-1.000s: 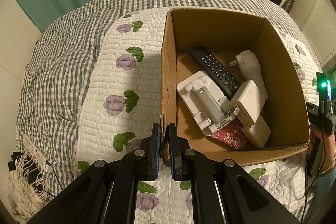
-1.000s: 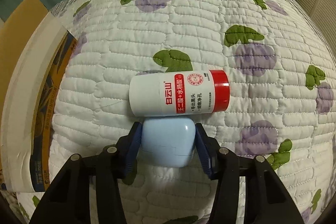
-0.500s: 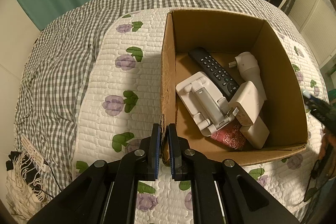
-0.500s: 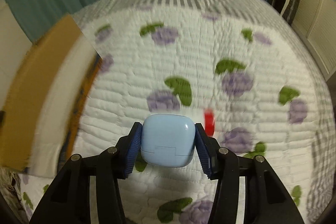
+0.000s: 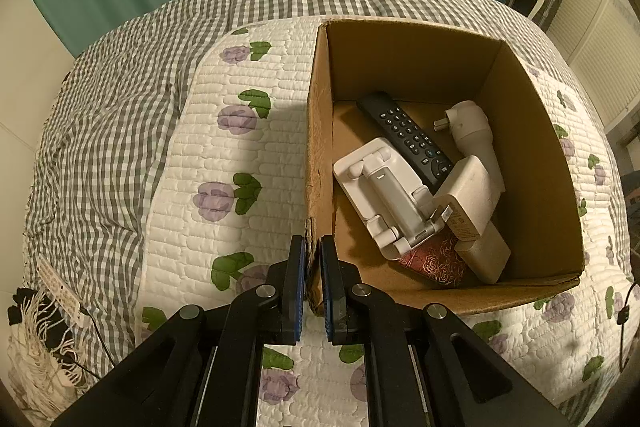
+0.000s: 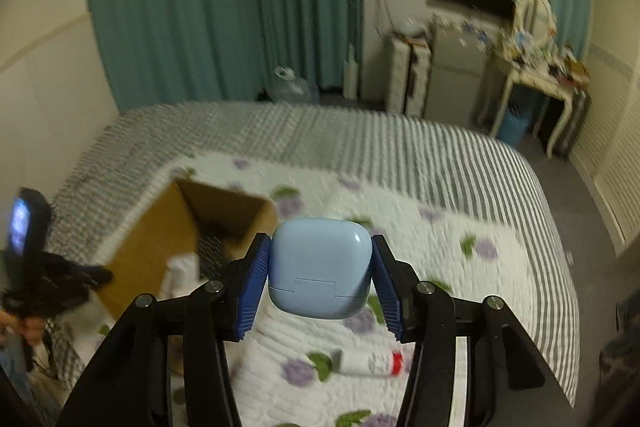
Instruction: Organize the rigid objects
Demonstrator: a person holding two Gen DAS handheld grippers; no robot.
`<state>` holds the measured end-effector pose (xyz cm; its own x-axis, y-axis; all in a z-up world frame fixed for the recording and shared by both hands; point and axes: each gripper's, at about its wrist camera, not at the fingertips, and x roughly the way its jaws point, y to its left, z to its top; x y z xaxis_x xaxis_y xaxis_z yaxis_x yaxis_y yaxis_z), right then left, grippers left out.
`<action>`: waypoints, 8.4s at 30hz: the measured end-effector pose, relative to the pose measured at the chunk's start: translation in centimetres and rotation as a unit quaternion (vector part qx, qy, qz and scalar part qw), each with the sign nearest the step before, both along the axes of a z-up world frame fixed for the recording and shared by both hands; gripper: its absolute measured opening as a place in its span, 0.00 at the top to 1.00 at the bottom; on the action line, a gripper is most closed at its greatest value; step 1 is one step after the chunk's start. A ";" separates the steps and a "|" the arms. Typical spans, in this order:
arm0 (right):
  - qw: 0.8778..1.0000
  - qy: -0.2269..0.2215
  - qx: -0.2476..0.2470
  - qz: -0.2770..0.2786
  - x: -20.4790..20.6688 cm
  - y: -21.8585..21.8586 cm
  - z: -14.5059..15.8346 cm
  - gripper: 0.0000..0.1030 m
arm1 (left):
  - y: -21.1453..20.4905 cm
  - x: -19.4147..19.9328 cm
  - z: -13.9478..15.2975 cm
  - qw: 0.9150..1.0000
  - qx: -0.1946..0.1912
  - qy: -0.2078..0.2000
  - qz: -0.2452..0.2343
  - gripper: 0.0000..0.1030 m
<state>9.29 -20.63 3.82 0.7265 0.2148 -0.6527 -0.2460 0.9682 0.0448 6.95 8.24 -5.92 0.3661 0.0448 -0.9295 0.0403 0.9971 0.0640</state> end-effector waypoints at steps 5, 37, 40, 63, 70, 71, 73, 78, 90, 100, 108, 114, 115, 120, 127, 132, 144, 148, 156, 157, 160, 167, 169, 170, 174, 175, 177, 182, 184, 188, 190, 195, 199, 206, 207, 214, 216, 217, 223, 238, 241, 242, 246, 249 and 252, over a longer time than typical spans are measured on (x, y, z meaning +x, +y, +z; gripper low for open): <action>0.999 -0.018 0.002 0.052 0.3 4.7 2.1 0.51 | 0.0 0.0 0.0 1.000 -0.001 0.000 -0.001 0.93; 0.988 0.093 -0.011 0.126 2.9 15.5 -9.0 0.27 | 0.5 -0.1 -0.2 1.000 -0.015 0.000 -0.003 0.93; 0.991 0.070 -0.003 0.111 2.8 14.0 -7.2 0.21 | 0.6 0.0 -0.4 1.000 -0.017 0.000 -0.003 0.93; 0.981 0.133 -0.016 -0.139 1.6 -8.5 -10.8 0.09 | 0.4 0.0 -0.2 1.000 -0.006 0.002 0.000 0.93; 0.963 0.213 0.009 -0.163 1.6 -9.6 -17.7 0.09 | 0.2 0.0 -0.3 1.000 -0.001 0.003 0.001 0.93; 0.960 0.224 0.016 -0.167 1.7 -9.6 -18.6 0.09 | 0.2 0.0 -0.3 1.000 -0.002 0.003 0.002 0.93; 0.953 0.243 0.035 -0.176 2.0 -9.8 -20.1 0.09 | 0.3 0.0 -0.4 1.000 -0.003 0.003 0.003 0.93; 0.939 0.281 0.062 -0.187 3.0 -9.2 -22.9 0.09 | 0.4 0.0 -0.4 1.000 -0.005 0.003 0.003 0.93; 0.938 0.289 0.006 -0.190 4.4 -6.7 -25.5 0.21 | 0.4 0.0 -0.6 1.000 -0.004 0.002 0.001 0.93; 0.956 0.237 -0.020 -0.170 2.7 -5.0 -22.9 0.22 | 0.5 0.0 -0.7 1.000 -0.006 0.002 0.001 0.93; 0.974 0.179 -0.003 -0.138 1.0 -4.0 -16.9 0.22 | 0.5 -0.1 -0.7 1.000 -0.007 0.003 0.001 0.93; 0.992 0.094 0.014 -0.086 0.2 -1.9 -8.0 0.22 | 0.5 0.0 -0.5 1.000 -0.010 0.003 0.001 0.93; 0.993 0.086 0.016 -0.080 1.3 -2.1 -7.5 0.22 | 0.5 0.0 -0.5 1.000 -0.011 0.003 0.001 0.93; 0.999 0.028 0.016 -0.027 1.9 1.1 -1.3 0.22 | 0.5 0.0 -0.5 1.000 -0.010 0.003 0.001 0.93; 0.999 -0.003 0.017 0.051 2.5 6.9 1.4 0.22 | 0.5 0.0 -0.5 1.000 -0.011 0.003 0.001 0.93; 0.995 0.019 0.012 0.100 3.3 11.4 -1.1 0.22 | 0.6 0.0 -0.6 1.000 -0.013 0.004 -0.001 0.93; 0.988 0.066 -0.070 0.123 5.4 16.0 -9.4 0.22 | 0.8 0.0 -0.8 1.000 -0.017 0.004 -0.005 0.93; 0.985 0.089 -0.088 0.123 6.0 16.5 -11.2 0.21 | 0.8 0.0 -0.8 1.000 -0.020 0.004 -0.005 0.93; 0.991 0.064 -0.080 0.086 5.6 15.4 -10.5 0.04 | 0.7 0.2 -0.9 1.000 -0.022 0.005 -0.005 0.93; 0.993 0.060 -0.065 0.079 5.7 14.8 -10.0 0.04 | 0.7 0.2 -0.9 1.000 -0.023 0.004 -0.005 0.93; 0.997 0.047 -0.037 0.055 5.5 13.0 -8.8 0.04 | 0.8 0.2 -0.9 1.000 -0.025 0.005 -0.004 0.93; 1.000 0.028 0.006 0.009 3.3 8.1 -7.3 0.04 | 0.9 0.2 -0.8 1.000 -0.029 0.006 0.000 0.93; 0.999 0.030 0.015 -0.003 2.4 6.8 -7.4 0.04 | 1.1 0.3 -0.6 0.999 -0.033 0.007 0.001 0.93; 0.999 0.031 0.019 -0.011 1.8 6.0 -7.5 0.04 | 1.3 0.3 -0.3 0.999 -0.037 0.006 0.002 0.93; 0.998 0.036 0.026 -0.041 -0.2 3.7 -7.7 0.04 | 1.7 0.1 1.8 0.999 -0.039 -0.006 0.010 0.93; 0.998 0.036 0.029 -0.048 -0.6 3.3 -7.7 0.04 | 1.6 -0.1 2.5 0.999 -0.033 -0.013 0.009 0.93; 0.997 0.039 0.035 -0.053 -1.4 2.7 -7.4 0.04 | 1.4 -0.6 4.1 0.999 -0.033 -0.028 0.005 0.93; 0.998 0.010 0.037 -0.050 -3.7 2.4 -4.3 0.04 | 0.3 -2.2 8.8 0.997 -0.027 -0.078 -0.004 0.93; 0.998 -0.014 0.036 -0.046 -4.9 2.4 -2.2 0.04 | -0.4 -3.1 10.8 0.994 -0.027 -0.101 -0.011 0.93; 0.997 -0.052 0.038 -0.045 -7.2 2.3 1.2 0.04 | -1.7 -4.5 13.3 0.990 -0.027 -0.137 -0.027 0.93; 0.996 -0.064 0.038 -0.045 -8.1 2.2 2.4 0.04 | -2.4 -5.4 14.4 0.987 -0.026 -0.156 -0.034 0.92; 0.993 -0.100 0.033 -0.046 -10.7 2.3 5.1 0.04 | -3.2 -7.5 16.2 0.976 -0.030 -0.210 -0.040 0.86; 0.991 -0.122 0.036 -0.049 -12.4 2.5 6.0 0.04 | -3.4 -9.3 16.3 0.966 -0.040 -0.253 -0.038 0.50; 0.989 -0.131 0.046 -0.046 -14.2 2.3 4.5 0.00 | -4.0 -11.7 14.6 0.951 -0.012 -0.308 -0.017 0.42; 0.990 -0.128 0.049 -0.043 -14.2 2.3 4.1 0.00 | -4.0 -11.9 14.3 0.950 -0.008 -0.311 -0.014 0.38; 0.992 -0.116 0.030 -0.037 -14.3 3.4 1.0 0.00 | -3.9 -13.0 11.5 0.946 0.002 -0.325 0.009 0.29; 0.992 -0.111 0.039 -0.037 -14.2 3.3 0.4 0.00 | -3.9 -13.2 11.0 0.947 -0.004 -0.322 0.009 0.23; 0.992 -0.109 0.042 -0.039 -14.1 3.3 0.2 0.00 | -3.9 -13.2 10.7 0.947 -0.005 -0.320 0.010 0.22; 0.993 -0.104 0.029 -0.040 -13.8 3.7 -0.7 0.00 | -4.2 -13.1 9.6 0.952 -0.004 -0.306 0.016 0.20; 0.994 -0.089 0.018 -0.053 -12.8 4.0 -3.0 0.00 | -3.8 -12.1 8.4 0.958 0.001 -0.285 0.032 0.20; 0.994 -0.090 0.023 -0.051 -12.8 3.9 -3.0 0.00 | -3.9 -12.2 8.3 0.957 0.004 -0.288 0.029 0.20; 0.994 -0.092 0.023 -0.052 -12.8 3.9 -2.9 0.00 | -3.9 -12.2 8.3 0.957 0.003 -0.289 0.029 0.20; 0.994 -0.089 0.025 -0.055 -12.8 3.8 -2.9 0.00 | -4.3 -12.1 8.5 0.957 0.004 -0.289 0.024 0.20; 0.994 -0.087 0.024 -0.057 -12.8 3.7 -2.8 0.00 | -4.6 -12.1 8.5 0.958 0.012 -0.285 0.020 0.20; 0.995 -0.082 0.029 -0.057 -12.6 3.6 -2.8 0.00 | -4.6 -11.9 8.4 0.959 0.015 -0.283 0.025 0.20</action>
